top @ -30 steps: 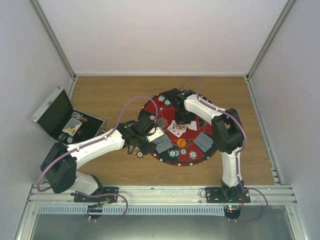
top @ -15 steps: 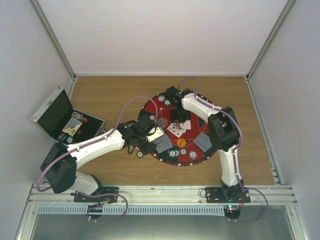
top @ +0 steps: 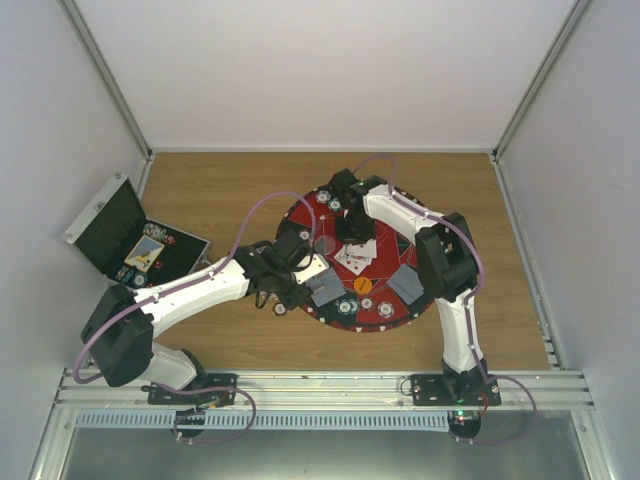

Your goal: Distribute texas hold em gaming equipment

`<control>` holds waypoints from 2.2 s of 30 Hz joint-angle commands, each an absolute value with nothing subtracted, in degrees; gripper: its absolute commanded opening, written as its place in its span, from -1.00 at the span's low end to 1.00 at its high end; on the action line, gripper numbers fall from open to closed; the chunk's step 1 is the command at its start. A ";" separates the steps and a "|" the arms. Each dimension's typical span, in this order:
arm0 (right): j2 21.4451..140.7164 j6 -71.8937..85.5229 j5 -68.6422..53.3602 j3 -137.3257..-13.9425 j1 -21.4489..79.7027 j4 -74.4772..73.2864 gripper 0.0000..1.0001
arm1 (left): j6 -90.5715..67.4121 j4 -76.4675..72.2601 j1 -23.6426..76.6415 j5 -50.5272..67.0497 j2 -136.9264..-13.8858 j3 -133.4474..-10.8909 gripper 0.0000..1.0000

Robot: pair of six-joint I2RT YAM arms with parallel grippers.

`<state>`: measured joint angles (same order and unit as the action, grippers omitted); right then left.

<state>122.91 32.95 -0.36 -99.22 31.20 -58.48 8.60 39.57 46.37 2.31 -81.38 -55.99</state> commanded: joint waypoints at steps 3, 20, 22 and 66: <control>122.84 31.98 -4.37 -100.68 30.20 -56.55 -0.33 | 8.87 37.38 46.58 2.64 -80.42 -56.71 0.08; 110.93 13.03 -40.52 -85.96 29.55 -50.86 0.29 | 8.96 37.45 46.58 1.95 -80.33 -56.87 0.08; 110.57 11.88 -43.78 -85.37 29.66 -51.11 0.29 | 8.96 37.38 46.58 2.15 -80.33 -56.87 0.08; 110.04 12.47 -7.22 -84.61 37.20 -47.06 0.40 | 3.79 36.50 30.43 -3.70 -82.06 -55.48 0.08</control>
<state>109.93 10.94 -15.35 -83.15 34.26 -47.44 5.02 38.52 32.32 -1.58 -80.79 -54.85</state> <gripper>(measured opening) 0.686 0.542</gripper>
